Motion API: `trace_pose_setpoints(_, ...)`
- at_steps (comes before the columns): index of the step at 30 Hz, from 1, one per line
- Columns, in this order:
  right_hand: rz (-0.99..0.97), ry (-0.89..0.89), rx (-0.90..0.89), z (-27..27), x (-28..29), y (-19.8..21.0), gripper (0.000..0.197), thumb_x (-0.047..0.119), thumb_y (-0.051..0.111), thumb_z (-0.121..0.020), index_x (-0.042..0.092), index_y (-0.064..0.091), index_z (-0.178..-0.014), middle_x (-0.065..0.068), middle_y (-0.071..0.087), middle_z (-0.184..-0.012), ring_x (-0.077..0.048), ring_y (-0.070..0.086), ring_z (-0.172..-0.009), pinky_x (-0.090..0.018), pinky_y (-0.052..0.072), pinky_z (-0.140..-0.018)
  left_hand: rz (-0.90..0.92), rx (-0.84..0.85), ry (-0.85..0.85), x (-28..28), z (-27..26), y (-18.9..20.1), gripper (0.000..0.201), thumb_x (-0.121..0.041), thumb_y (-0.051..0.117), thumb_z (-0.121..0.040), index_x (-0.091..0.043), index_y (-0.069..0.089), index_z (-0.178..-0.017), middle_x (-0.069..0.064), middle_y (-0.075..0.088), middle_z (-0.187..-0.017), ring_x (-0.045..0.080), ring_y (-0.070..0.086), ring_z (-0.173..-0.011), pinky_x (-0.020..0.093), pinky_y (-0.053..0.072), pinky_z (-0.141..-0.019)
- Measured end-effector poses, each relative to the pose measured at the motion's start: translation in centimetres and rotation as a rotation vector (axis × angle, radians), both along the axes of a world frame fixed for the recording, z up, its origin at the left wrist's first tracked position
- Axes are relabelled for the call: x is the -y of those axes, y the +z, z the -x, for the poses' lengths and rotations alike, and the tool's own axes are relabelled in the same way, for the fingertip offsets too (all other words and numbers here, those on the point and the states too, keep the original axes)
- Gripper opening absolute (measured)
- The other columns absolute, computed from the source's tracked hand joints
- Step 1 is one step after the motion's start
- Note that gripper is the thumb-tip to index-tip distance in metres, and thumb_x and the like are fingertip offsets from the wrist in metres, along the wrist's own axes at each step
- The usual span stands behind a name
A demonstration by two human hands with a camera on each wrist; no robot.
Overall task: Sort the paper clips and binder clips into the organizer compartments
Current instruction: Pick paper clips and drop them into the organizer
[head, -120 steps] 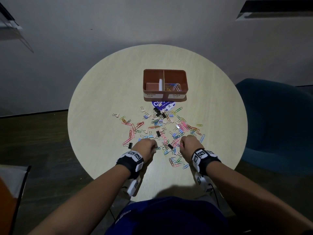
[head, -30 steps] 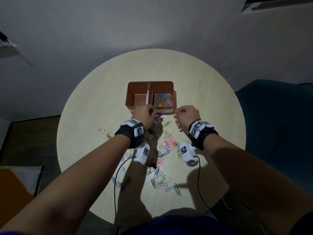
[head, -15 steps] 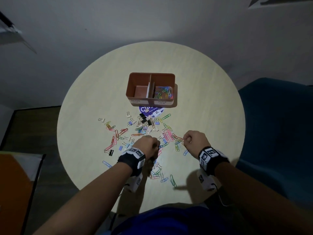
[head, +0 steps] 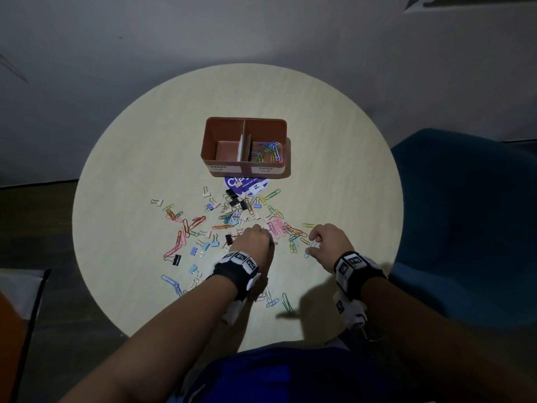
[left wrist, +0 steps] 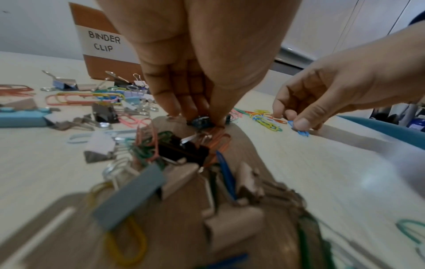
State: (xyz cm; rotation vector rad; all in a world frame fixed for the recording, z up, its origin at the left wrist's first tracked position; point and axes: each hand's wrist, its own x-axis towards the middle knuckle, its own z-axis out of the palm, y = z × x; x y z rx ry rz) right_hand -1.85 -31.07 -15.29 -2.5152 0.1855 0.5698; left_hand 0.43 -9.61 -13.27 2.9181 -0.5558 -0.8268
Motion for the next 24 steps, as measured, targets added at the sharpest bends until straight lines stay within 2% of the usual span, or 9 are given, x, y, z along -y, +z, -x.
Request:
trace_pose_setpoints(3, 0.008, -0.003, -0.001, -0.3, 0.0, -0.3, 0.014, 0.024, 0.08, -0.078, 0.016, 0.069, -0.083, 0.001, 0.052, -0.089, -0.014, 0.05, -0.081, -0.025, 0.036, -0.071, 0.062, -0.028, 0.066, -0.4, 0.3, -0.3, 0.035, -0.015, 0.053, -0.091, -0.006, 0.053, -0.124, 0.013, 0.052, -0.117, 0.031, 0.053, -0.11, 0.04, 0.051, -0.091)
trace_pose_setpoints(5, 0.005, -0.008, 0.013, -0.3, 0.0, -0.5, 0.012, 0.025, 0.078, -0.08, 0.017, 0.069, -0.079, 0.0, 0.054, -0.088, -0.014, 0.05, -0.08, -0.026, 0.037, -0.071, 0.161, -0.014, 0.125, -0.5, 0.5, -0.2, 0.029, -0.017, 0.049, -0.095, -0.006, 0.054, -0.121, 0.013, 0.053, -0.115, 0.031, 0.054, -0.107, 0.039, 0.049, -0.09)
trace_pose_setpoints(10, -0.027, 0.082, 0.048, -0.1, 0.7, 0.1, 0.013, 0.021, 0.076, -0.078, 0.023, 0.067, -0.088, 0.003, 0.055, -0.086, -0.012, 0.051, -0.073, -0.023, 0.035, -0.07, 0.342, -0.027, 0.33, -1.5, 0.3, 0.6, 0.014, -0.02, 0.052, -0.094, -0.01, 0.057, -0.103, 0.01, 0.067, -0.097, 0.029, 0.063, -0.092, 0.035, 0.052, -0.076)
trace_pose_setpoints(12, -0.003, 0.158, 0.015, -0.2, 0.8, 0.5, 0.015, 0.016, 0.075, -0.078, 0.021, 0.07, -0.092, 0.003, 0.054, -0.089, -0.013, 0.051, -0.076, -0.021, 0.034, -0.07, 0.417, -0.06, 0.411, -2.0, 0.3, 0.8, 0.015, -0.019, 0.055, -0.094, -0.016, 0.059, -0.108, 0.006, 0.069, -0.1, 0.026, 0.064, -0.094, 0.029, 0.049, -0.075)
trace_pose_setpoints(14, 0.029, 0.208, -0.002, -0.2, 0.7, 0.8, 0.011, 0.013, 0.071, -0.082, 0.017, 0.07, -0.092, 0.001, 0.054, -0.092, -0.014, 0.05, -0.081, -0.022, 0.032, -0.071, 0.455, -0.078, 0.46, -2.4, 0.2, 0.8, 0.025, -0.015, 0.053, -0.095, -0.019, 0.061, -0.118, 0.002, 0.068, -0.108, 0.023, 0.064, -0.099, 0.023, 0.044, -0.076)
trace_pose_setpoints(16, 0.049, 0.229, -0.017, -0.1, 0.5, 1.0, 0.009, 0.013, 0.066, -0.084, 0.016, 0.07, -0.091, -0.001, 0.056, -0.097, -0.015, 0.049, -0.084, -0.023, 0.033, -0.072, 0.475, -0.084, 0.478, -2.7, 0.2, 0.8, 0.03, -0.011, 0.05, -0.095, -0.018, 0.063, -0.122, 0.003, 0.067, -0.113, 0.023, 0.063, -0.103, 0.024, 0.046, -0.081)
trace_pose_setpoints(18, 0.072, 0.261, -0.038, 0.0, 0.3, 1.2, 0.008, 0.014, 0.063, -0.084, 0.016, 0.067, -0.091, -0.002, 0.054, -0.099, -0.017, 0.049, -0.085, -0.024, 0.034, -0.071, 0.502, -0.096, 0.506, -2.9, 0.3, 0.6, 0.026, -0.008, 0.049, -0.093, -0.016, 0.066, -0.112, 0.003, 0.066, -0.112, 0.024, 0.062, -0.104, 0.027, 0.047, -0.084)
trace_pose_setpoints(20, 0.093, 0.286, -0.054, 0.0, 0.1, 1.5, 0.006, 0.016, 0.063, -0.082, 0.015, 0.065, -0.088, 0.0, 0.052, -0.097, -0.019, 0.05, -0.086, -0.025, 0.034, -0.069, 0.539, -0.128, 0.572, -3.1, 0.3, 0.3, 0.02, -0.006, 0.047, -0.09, -0.016, 0.063, -0.096, 0.0, 0.067, -0.103, 0.022, 0.062, -0.098, 0.027, 0.046, -0.08)
trace_pose_setpoints(24, 0.084, 0.233, -0.072, -0.1, -0.1, 2.1, 0.001, 0.015, 0.061, -0.077, 0.017, 0.061, -0.076, 0.0, 0.057, -0.087, -0.021, 0.054, -0.078, -0.027, 0.037, -0.058, 0.599, -0.195, 0.668, -3.1, 0.2, 0.3, 0.014, -0.014, 0.043, -0.086, -0.019, 0.057, -0.083, 0.001, 0.069, -0.094, 0.024, 0.062, -0.09, 0.037, 0.05, -0.081)
